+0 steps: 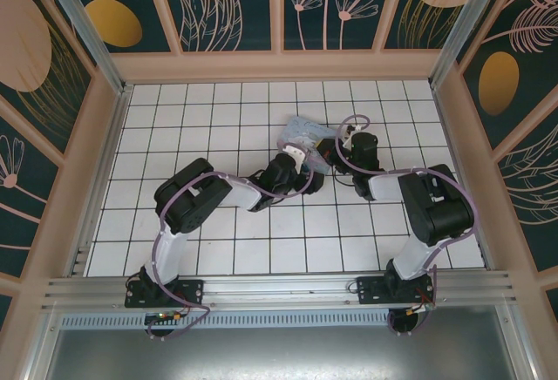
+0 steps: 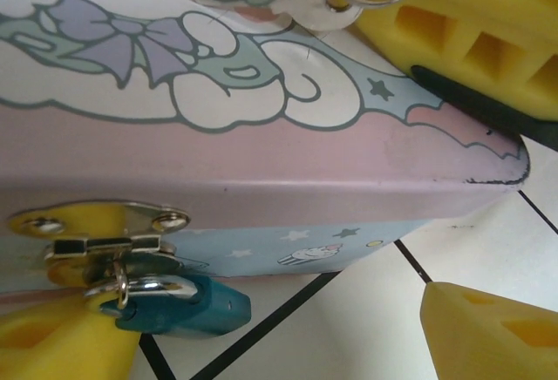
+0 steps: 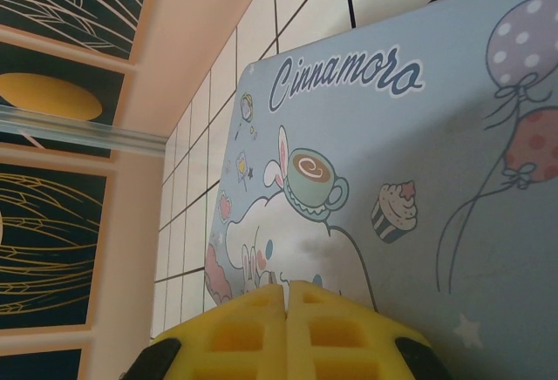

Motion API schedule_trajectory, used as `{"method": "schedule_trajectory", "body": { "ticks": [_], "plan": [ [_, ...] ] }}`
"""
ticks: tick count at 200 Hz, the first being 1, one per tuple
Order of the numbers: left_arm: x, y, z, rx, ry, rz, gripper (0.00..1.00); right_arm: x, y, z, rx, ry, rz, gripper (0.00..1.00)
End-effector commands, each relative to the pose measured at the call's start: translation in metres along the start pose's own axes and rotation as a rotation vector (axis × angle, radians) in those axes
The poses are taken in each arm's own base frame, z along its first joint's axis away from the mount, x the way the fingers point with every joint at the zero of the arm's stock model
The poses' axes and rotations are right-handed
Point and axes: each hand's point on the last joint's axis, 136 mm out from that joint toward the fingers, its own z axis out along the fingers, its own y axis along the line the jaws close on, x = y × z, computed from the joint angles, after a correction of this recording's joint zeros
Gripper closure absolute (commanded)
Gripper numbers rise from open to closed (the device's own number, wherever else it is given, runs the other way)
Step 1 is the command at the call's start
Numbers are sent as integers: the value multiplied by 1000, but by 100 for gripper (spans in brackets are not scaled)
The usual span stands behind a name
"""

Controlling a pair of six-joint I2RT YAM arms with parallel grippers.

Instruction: Unlock a padlock with a key

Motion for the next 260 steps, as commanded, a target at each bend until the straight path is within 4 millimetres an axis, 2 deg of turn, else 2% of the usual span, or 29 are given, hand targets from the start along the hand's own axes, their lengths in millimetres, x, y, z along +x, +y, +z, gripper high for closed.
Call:
{"method": "schedule_trajectory", "body": {
  "ticks": [1,23,27,109,171,215,260],
  "plan": [
    [11,-7,0,74,36,-33,18,23,-18,6,59,76,22,100],
    [-9,-19,-11,164,-19,-103,19,23,-18,6,58,77,20,100],
    [-3,-16,-14,166,-7,-118,19,24,-18,6,56,79,20,100],
    [-13,-25,-27,275,-34,-201,21,26,-23,8,63,81,28,100],
    [-10,-21,-22,258,-32,-225,28,27,-23,10,62,83,32,100],
    [-18,-26,-27,290,-69,-269,22,29,-24,11,63,88,34,100],
    [-21,-21,-27,287,-97,-335,21,31,-24,12,61,89,34,100]
  ]
}}
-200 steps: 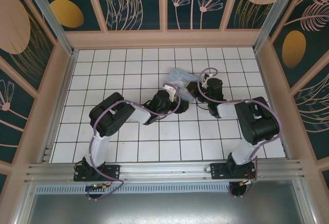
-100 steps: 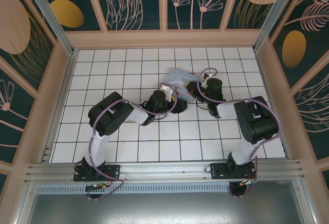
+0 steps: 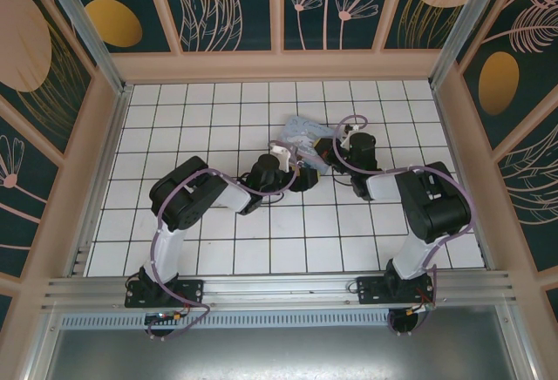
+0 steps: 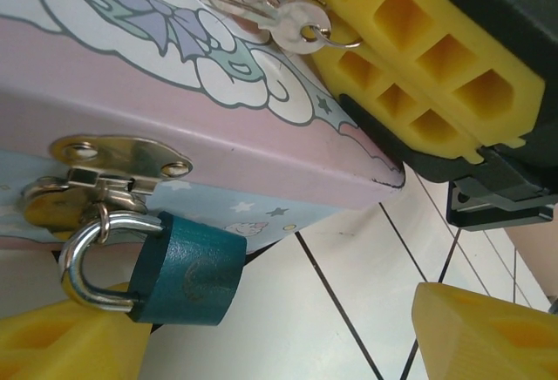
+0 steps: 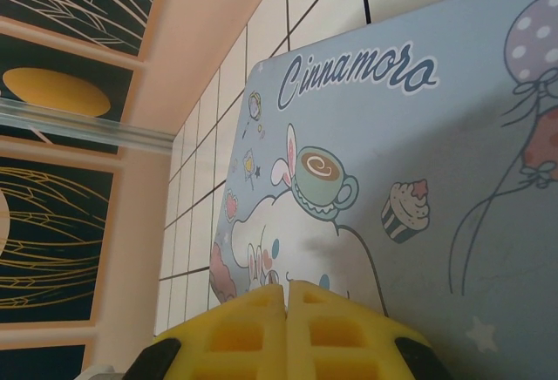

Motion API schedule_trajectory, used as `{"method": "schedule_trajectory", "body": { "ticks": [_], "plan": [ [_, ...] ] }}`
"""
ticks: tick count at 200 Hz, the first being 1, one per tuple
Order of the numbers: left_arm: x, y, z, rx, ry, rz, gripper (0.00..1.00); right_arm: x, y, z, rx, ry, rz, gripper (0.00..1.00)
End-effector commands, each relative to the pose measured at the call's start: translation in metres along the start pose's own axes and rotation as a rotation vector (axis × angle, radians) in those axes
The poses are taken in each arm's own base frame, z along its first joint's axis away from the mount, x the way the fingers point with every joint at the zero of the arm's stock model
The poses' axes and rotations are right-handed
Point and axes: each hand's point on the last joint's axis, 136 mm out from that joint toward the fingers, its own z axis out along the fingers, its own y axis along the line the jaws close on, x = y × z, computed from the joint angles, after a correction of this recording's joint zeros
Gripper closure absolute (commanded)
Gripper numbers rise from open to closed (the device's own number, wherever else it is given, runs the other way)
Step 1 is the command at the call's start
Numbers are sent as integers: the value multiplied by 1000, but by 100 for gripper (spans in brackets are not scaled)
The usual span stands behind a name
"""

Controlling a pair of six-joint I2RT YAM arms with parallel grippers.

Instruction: Unlock a padlock with a key

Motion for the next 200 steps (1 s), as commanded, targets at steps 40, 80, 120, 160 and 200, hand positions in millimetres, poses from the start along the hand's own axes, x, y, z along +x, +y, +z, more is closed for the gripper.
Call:
{"method": "schedule_trajectory", "body": {
  "ticks": [40,80,120,160,200],
  "plan": [
    [-14,-12,-5,78,-92,-108,21,28,-26,7,82,89,47,100],
    [-15,-4,-7,51,-116,-156,23,30,-25,8,79,93,48,100],
    [-7,14,-5,-29,-107,-186,24,29,-25,8,80,91,48,100],
    [1,29,-5,-86,-94,-196,23,29,-24,8,79,89,47,100],
    [3,39,-3,-108,-95,-206,30,28,-24,7,80,89,46,100]
  ]
}}
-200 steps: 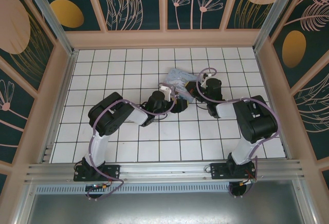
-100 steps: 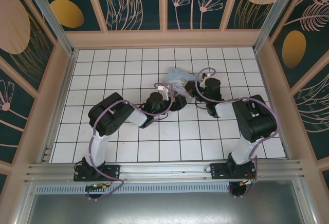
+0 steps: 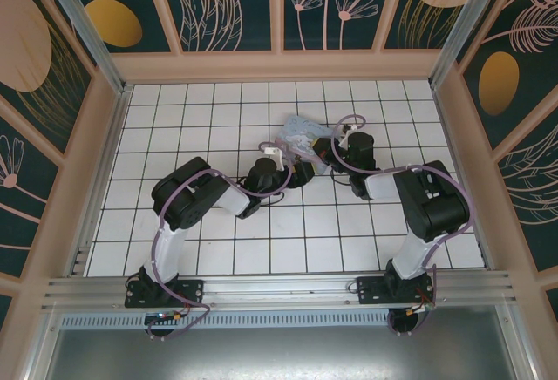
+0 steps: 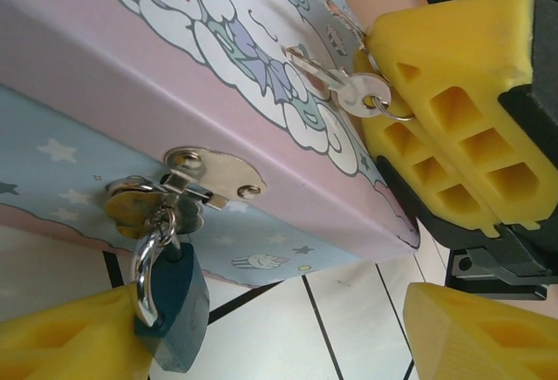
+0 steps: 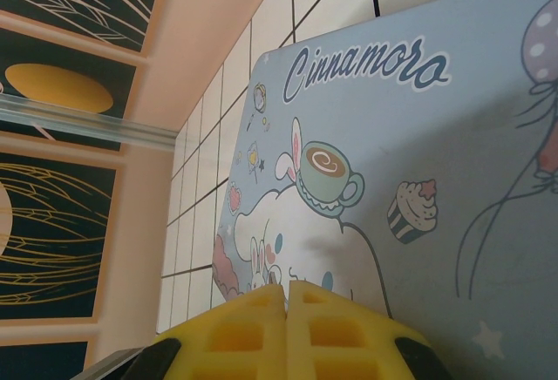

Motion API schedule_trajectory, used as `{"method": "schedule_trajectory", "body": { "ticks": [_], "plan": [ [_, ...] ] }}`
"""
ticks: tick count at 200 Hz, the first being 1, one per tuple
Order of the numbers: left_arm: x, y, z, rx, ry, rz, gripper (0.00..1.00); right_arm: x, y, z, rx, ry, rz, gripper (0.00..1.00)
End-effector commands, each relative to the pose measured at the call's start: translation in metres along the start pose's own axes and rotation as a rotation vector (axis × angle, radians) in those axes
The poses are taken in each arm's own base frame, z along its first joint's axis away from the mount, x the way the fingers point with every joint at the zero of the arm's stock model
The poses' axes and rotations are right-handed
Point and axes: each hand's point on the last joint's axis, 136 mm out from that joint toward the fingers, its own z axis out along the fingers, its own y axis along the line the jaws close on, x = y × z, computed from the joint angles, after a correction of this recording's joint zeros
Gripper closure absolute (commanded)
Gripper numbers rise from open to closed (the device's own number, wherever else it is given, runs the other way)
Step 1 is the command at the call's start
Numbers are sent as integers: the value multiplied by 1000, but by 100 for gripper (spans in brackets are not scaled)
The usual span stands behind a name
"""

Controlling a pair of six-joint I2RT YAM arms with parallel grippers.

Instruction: Unlock a padlock with a key

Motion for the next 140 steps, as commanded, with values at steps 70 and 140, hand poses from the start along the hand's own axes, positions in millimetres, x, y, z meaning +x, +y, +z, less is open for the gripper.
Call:
{"method": "schedule_trajectory", "body": {
  "ticks": [70,140],
  "plan": [
    [3,33,4,-87,14,-16,46,26,-27,4,88,84,49,100],
    [5,38,9,-101,33,-8,61,28,-28,6,89,86,52,100]
  ]
}}
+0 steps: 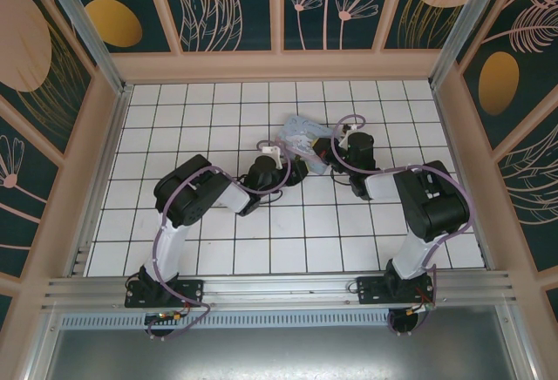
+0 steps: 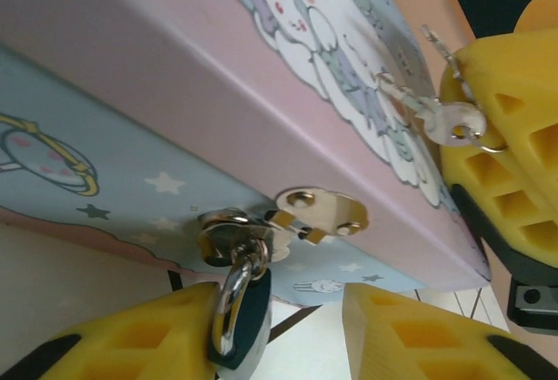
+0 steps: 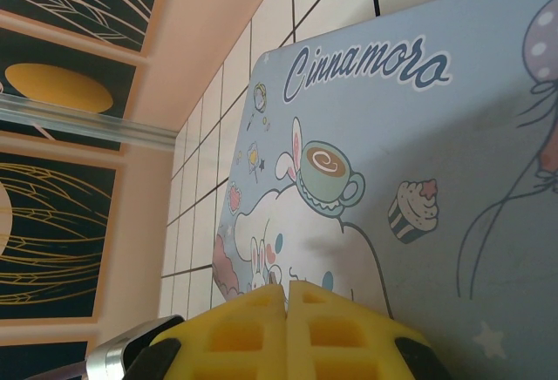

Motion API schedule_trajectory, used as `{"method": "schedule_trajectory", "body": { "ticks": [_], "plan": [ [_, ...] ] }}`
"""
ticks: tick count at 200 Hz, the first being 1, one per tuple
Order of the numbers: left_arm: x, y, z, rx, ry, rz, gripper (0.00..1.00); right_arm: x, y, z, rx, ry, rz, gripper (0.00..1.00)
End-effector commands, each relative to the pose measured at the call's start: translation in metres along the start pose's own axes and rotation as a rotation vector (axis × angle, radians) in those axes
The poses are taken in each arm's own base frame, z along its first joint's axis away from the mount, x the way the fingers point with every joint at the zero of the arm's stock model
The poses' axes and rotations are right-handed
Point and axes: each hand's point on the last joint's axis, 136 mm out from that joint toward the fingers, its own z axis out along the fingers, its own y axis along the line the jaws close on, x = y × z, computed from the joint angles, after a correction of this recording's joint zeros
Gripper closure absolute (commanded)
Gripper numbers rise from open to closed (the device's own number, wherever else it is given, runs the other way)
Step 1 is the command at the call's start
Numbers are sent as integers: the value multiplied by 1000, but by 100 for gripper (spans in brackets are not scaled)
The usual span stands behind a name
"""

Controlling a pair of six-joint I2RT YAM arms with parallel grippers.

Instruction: Unlock a padlock with a key

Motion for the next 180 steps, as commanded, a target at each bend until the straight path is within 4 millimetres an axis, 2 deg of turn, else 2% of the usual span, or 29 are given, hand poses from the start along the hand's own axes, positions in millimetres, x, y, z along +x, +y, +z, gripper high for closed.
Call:
{"method": "schedule_trajectory", "body": {
  "ticks": [1,25,58,85,116,131,147,171,180],
  "plan": [
    [10,19,4,-50,39,5,61,27,-28,6,89,86,52,100],
    [11,19,4,-51,46,5,69,26,-25,6,83,87,48,100],
    [7,16,2,-49,48,-1,84,18,-8,6,59,85,22,100],
    [0,16,-7,-56,38,-39,100,4,23,-1,13,64,-16,100],
    [-8,12,-27,-70,14,-65,100,-2,63,-18,-45,41,-56,100],
    [-10,10,-40,-74,4,-78,100,7,79,-27,-69,51,-77,100],
    [-10,8,-54,-85,-1,-99,100,25,92,-37,-86,77,-105,100],
    [-5,7,-72,-93,9,-144,100,53,94,-56,-94,99,-114,100],
    [-3,6,-78,-94,18,-160,100,71,96,-63,-106,120,-113,100]
  ]
}}
